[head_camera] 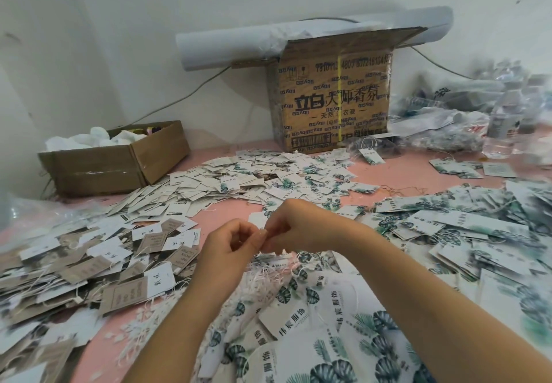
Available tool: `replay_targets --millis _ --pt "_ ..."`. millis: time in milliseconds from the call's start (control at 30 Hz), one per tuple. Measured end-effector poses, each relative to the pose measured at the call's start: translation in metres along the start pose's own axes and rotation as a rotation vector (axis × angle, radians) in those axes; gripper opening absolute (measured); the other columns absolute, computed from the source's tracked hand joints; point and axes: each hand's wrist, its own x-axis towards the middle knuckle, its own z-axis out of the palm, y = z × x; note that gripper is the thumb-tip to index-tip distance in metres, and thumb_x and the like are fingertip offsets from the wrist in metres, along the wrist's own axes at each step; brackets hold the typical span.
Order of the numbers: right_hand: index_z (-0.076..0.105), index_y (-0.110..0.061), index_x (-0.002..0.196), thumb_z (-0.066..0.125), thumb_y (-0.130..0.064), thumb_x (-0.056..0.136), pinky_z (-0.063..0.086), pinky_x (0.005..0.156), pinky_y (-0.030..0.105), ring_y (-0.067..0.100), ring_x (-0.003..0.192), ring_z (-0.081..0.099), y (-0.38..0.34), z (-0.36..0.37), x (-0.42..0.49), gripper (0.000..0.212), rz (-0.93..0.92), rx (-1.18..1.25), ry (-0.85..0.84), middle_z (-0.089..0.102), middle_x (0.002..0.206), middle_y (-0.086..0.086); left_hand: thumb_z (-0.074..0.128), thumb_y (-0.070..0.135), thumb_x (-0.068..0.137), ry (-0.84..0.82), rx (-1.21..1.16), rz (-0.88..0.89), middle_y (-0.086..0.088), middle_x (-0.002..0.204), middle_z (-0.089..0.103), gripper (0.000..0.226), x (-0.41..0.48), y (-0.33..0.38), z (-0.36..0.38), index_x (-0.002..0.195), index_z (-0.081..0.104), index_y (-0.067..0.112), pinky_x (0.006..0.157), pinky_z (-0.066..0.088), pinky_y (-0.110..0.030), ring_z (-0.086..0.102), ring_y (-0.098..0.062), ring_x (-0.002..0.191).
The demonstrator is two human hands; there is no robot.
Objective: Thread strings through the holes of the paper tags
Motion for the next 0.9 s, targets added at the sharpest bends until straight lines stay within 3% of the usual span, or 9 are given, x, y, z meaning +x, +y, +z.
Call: replay_targets --millis 67,133,233,333,400,600,767,900 --pt "0.073 -0.010 0.084 0.069 -0.018 0.083 0.054 0.059 0.031 0.001 0.048 0.053 0.000 -0.004 -0.001 0.009 0.020 0.018 0.013 0.062 0.059 -0.006 0.065 0.028 0.081 0.003 -0.024 -0.008 0.013 0.057 0.061 0.013 0.000 0.000 -0.001 0.076 0.063 0.016 0.053 0.041 -0.010 0.051 0.001 0.055" --pt "0.072 -0.009 0.088 0.069 -0.016 0.082 0.055 0.064 0.040 0.004 0.050 0.055 0.000 -0.007 -0.003 0.010 0.020 0.040 0.010 0.063 0.062 -0.003 0.064 0.038 0.074 0.000 -0.045 -0.016 0.013 0.054 0.058 0.023 -0.001 0.000 -0.001 0.077 0.064 0.015 0.050 0.038 -0.009 0.047 0.002 0.051" --pt "0.066 -0.011 0.090 0.073 -0.013 0.078 0.054 0.065 0.035 0.007 0.054 0.059 -0.004 -0.006 -0.004 0.014 0.007 0.105 0.007 0.066 0.065 -0.001 0.062 0.043 0.068 -0.003 -0.093 -0.027 0.012 0.049 0.054 0.030 -0.003 0.002 0.001 0.076 0.066 0.014 0.045 0.034 -0.008 0.043 0.003 0.045" --pt "0.065 -0.010 0.084 0.074 -0.003 0.075 0.056 0.073 0.029 0.014 0.068 0.066 -0.008 -0.003 -0.002 0.015 -0.060 0.189 0.125 0.071 0.078 0.012 0.066 0.045 0.061 0.019 -0.231 -0.117 0.008 0.045 0.049 0.030 -0.001 0.004 -0.002 0.062 0.069 0.015 0.044 0.031 -0.013 0.037 -0.001 0.042" --pt "0.068 -0.004 0.081 0.073 0.001 0.075 0.056 0.072 0.026 0.013 0.068 0.066 -0.010 -0.002 -0.002 0.010 -0.100 0.219 0.189 0.071 0.079 0.014 0.067 0.046 0.056 0.020 -0.311 -0.169 0.007 0.045 0.047 0.028 0.000 0.006 -0.005 0.056 0.070 0.019 0.046 0.030 -0.017 0.035 -0.004 0.042" --pt "0.058 -0.012 0.075 0.061 0.000 0.085 0.049 0.058 0.014 0.000 0.060 0.059 -0.010 -0.004 -0.003 0.016 -0.110 0.210 0.287 0.063 0.065 -0.007 0.067 0.044 0.061 -0.007 -0.344 -0.193 0.006 0.048 0.048 0.027 0.000 0.003 -0.003 0.062 0.072 0.018 0.048 0.030 -0.019 0.034 -0.007 0.045" --pt "0.048 -0.007 0.079 0.046 -0.003 0.094 0.057 0.071 0.031 0.021 0.072 0.068 -0.007 -0.012 -0.001 0.016 -0.034 0.841 0.469 0.070 0.076 0.008 0.065 0.037 0.068 -0.003 -0.326 -0.202 0.005 0.050 0.053 0.024 0.000 -0.005 -0.004 0.068 0.071 0.014 0.043 0.032 -0.013 0.036 -0.005 0.043" --pt "0.044 -0.007 0.082 0.036 -0.010 0.099 0.057 0.060 0.027 0.020 0.062 0.068 -0.006 -0.017 -0.002 0.020 -0.011 1.287 0.565 0.069 0.067 0.008 0.063 0.035 0.071 0.025 -0.231 -0.156 0.005 0.051 0.057 0.027 -0.001 -0.014 -0.003 0.075 0.070 0.009 0.040 0.032 -0.009 0.037 -0.001 0.039"
